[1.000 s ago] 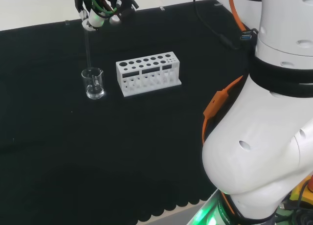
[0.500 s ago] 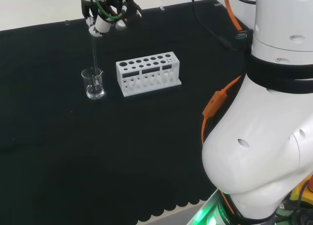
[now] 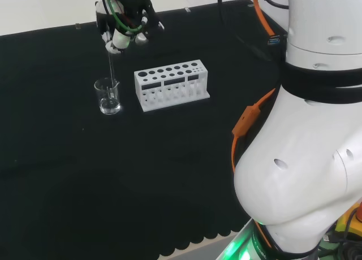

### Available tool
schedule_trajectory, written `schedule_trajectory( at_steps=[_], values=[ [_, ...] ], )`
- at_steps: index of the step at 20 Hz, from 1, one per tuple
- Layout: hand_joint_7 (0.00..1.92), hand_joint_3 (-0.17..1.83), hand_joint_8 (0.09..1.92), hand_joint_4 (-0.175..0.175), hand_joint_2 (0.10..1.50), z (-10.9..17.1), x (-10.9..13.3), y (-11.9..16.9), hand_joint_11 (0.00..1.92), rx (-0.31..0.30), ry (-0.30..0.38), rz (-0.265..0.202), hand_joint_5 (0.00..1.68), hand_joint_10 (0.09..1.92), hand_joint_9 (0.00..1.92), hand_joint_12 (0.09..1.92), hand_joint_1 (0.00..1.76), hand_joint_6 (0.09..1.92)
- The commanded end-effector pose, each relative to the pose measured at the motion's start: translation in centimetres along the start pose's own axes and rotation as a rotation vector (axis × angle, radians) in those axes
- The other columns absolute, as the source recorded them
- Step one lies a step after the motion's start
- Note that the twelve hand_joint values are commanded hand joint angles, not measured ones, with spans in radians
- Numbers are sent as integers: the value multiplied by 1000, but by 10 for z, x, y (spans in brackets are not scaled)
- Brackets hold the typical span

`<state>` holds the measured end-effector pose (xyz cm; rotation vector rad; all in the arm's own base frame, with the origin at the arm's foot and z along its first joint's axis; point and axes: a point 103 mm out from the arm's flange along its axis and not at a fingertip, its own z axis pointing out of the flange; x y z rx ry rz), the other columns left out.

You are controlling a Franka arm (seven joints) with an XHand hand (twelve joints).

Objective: Stir in the beaker to the left of the white test tube rack with the glass rod.

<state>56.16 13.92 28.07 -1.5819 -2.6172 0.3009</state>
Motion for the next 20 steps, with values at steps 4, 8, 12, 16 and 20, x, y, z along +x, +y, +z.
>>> schedule_trajectory(
  at_steps=[4, 8, 12, 16, 20],
  values=[
    [1651, 998, 633, -175, 537, 4, 12, 10, 1723, 13, 8, -19, 1176, 350, 1857, 773, 1190, 1016],
    [1652, 998, 633, -175, 538, 3, 13, 15, 1723, 16, 8, -24, 1175, 349, 1857, 774, 1189, 1017],
    [1652, 998, 633, -175, 538, 3, 4, 20, 1723, 14, 10, -20, 1175, 348, 1857, 775, 1189, 1018],
    [1652, 998, 633, -175, 539, 9, -7, 25, 1723, 21, 14, -19, 1174, 347, 1857, 777, 1189, 1019],
    [1652, 997, 632, -175, 540, 13, -18, 26, 1723, 24, 20, -17, 1173, 346, 1857, 778, 1189, 1020]
  ],
)
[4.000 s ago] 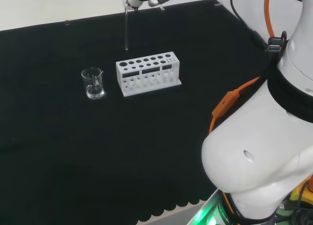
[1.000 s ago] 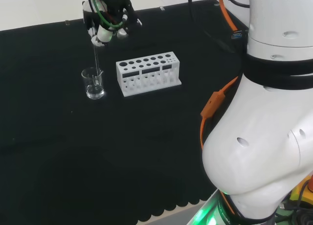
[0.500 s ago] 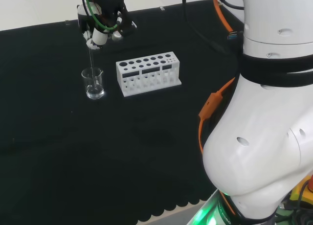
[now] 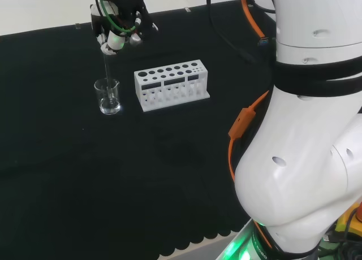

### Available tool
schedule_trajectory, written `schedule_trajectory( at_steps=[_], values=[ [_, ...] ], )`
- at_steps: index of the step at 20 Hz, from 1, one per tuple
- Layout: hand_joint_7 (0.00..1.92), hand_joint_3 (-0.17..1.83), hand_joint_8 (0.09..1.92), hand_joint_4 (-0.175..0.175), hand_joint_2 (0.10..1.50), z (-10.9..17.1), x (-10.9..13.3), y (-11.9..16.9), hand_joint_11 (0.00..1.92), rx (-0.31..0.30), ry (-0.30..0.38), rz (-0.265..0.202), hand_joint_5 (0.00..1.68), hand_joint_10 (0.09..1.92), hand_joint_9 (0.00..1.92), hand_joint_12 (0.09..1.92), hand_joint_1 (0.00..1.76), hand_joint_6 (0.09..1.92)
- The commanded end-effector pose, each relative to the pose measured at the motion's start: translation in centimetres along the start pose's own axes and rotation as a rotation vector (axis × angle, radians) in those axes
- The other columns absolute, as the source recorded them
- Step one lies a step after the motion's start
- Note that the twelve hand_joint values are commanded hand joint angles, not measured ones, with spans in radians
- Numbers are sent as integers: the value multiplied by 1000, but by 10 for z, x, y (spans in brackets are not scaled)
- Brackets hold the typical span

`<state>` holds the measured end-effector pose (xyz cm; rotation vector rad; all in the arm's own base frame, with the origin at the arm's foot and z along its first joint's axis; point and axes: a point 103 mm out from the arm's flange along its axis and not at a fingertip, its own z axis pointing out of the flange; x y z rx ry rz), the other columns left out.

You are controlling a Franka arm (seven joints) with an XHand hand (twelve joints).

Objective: Stir in the beaker to the left of the white test tube rack with the glass rod.

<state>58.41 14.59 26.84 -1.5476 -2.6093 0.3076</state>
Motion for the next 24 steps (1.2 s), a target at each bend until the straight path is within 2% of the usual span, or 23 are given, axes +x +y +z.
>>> schedule_trajectory(
  at_steps=[1, 6, 12, 16, 20, 24],
  values=[
    [1651, 997, 632, -175, 540, 6, -16, 0, 1723, 8, 7, 2, 1172, 346, 1857, 778, 1189, 1021],
    [1651, 996, 633, -175, 541, 8, -15, -9, 1723, 19, -3, -3, 1171, 345, 1857, 780, 1189, 1023],
    [1651, 995, 633, -175, 542, 7, 12, -15, 1723, 23, -9, -22, 1170, 344, 1857, 781, 1188, 1024],
    [1651, 995, 634, -175, 543, 6, 23, -6, 1723, 25, -4, -35, 1169, 343, 1857, 782, 1188, 1025],
    [1651, 995, 634, -175, 543, 5, 19, 9, 1723, 20, 13, -45, 1169, 342, 1858, 784, 1188, 1026],
    [1651, 995, 634, -175, 543, 5, 1, 20, 1723, 26, 23, -41, 1169, 342, 1858, 785, 1188, 1026]
  ],
)
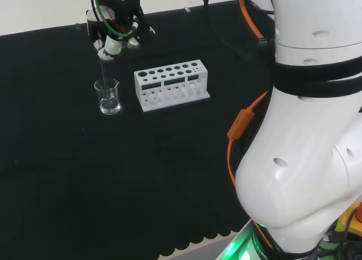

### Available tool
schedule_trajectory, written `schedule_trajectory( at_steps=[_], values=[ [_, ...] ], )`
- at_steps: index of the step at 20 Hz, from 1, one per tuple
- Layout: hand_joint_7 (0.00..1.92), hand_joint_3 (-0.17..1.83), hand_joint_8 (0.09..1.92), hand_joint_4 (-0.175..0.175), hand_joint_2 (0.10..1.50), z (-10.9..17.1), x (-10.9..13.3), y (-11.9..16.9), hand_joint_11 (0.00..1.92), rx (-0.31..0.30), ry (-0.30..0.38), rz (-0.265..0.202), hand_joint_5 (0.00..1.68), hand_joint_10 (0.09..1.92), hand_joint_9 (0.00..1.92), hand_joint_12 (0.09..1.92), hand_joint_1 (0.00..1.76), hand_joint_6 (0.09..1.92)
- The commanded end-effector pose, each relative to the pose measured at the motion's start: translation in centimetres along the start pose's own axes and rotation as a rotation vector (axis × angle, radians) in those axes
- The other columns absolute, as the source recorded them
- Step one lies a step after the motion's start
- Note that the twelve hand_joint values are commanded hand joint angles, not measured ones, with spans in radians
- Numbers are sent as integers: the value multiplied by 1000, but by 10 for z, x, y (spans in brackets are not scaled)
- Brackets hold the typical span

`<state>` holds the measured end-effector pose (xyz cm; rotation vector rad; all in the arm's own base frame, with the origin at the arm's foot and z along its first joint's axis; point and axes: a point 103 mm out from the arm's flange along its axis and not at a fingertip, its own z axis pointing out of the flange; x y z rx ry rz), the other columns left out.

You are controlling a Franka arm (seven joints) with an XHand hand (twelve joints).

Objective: Stir in the beaker to the left of the white test tube rack with the glass rod.

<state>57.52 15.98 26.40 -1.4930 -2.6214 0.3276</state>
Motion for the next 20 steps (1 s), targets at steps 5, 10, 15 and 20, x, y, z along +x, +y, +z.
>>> schedule_trajectory(
  at_steps=[5, 10, 15, 20],
  values=[
    [1649, 995, 635, -175, 543, 5, -43, 21, 1723, 8, 34, 13, 1168, 341, 1858, 786, 1188, 1027],
    [1648, 995, 635, -175, 544, 7, -58, 7, 1723, 10, 34, 33, 1167, 340, 1858, 788, 1188, 1028],
    [1647, 994, 636, -175, 545, 4, -51, -10, 1722, 9, 31, 40, 1166, 339, 1858, 789, 1188, 1029],
    [1646, 993, 638, -175, 546, 0, -31, -17, 1722, 4, 24, 27, 1165, 339, 1858, 790, 1188, 1030]
  ],
)
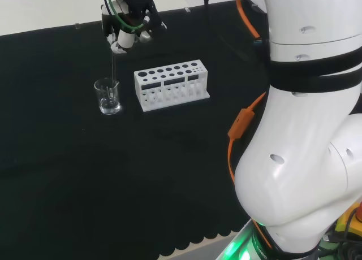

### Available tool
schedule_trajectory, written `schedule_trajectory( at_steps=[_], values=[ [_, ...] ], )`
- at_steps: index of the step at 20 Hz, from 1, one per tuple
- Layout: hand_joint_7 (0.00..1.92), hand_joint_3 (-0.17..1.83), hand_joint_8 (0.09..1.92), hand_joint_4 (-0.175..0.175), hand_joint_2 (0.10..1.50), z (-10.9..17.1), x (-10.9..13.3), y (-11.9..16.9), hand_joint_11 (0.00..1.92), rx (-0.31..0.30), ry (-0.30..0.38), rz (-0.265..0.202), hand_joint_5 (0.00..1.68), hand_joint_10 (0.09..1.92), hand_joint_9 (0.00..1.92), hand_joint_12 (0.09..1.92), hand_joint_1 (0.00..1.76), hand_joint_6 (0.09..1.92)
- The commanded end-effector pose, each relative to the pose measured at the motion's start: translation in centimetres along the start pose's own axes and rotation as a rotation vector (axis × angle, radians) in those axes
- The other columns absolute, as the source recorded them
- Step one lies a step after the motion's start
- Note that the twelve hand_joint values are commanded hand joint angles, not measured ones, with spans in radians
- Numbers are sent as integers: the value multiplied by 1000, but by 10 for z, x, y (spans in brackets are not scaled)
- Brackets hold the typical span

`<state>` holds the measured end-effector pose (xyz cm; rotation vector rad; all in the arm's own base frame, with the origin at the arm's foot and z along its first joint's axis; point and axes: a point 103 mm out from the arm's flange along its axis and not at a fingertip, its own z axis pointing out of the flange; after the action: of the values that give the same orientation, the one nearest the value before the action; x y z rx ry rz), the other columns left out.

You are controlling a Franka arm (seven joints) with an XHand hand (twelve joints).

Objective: Stir in the beaker to the left of the white test tube rack with the glass rod.

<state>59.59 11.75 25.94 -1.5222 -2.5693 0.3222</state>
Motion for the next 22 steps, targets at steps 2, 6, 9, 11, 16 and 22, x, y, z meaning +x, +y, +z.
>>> schedule_trajectory(
  at_steps=[2, 6, 9, 11, 16, 22],
  values=[
    [1646, 993, 638, -175, 546, -6, 24, -13, 1722, -11, -8, -12, 1165, 338, 1858, 791, 1188, 1031],
    [1646, 993, 639, -175, 546, -3, 30, -4, 1721, -8, 3, -21, 1165, 338, 1858, 791, 1188, 1031],
    [1645, 993, 640, -175, 546, -2, 33, 5, 1721, -12, 11, -35, 1165, 337, 1858, 792, 1188, 1032],
    [1645, 993, 640, -175, 546, -2, 32, 11, 1720, -11, 12, -42, 1164, 337, 1858, 793, 1188, 1032],
    [1644, 993, 641, -175, 546, 0, 22, 20, 1719, -6, 14, -36, 1164, 337, 1858, 794, 1188, 1032],
    [1643, 993, 642, -175, 547, -3, 3, 20, 1719, -8, 6, -12, 1164, 336, 1857, 796, 1188, 1033]
  ],
)
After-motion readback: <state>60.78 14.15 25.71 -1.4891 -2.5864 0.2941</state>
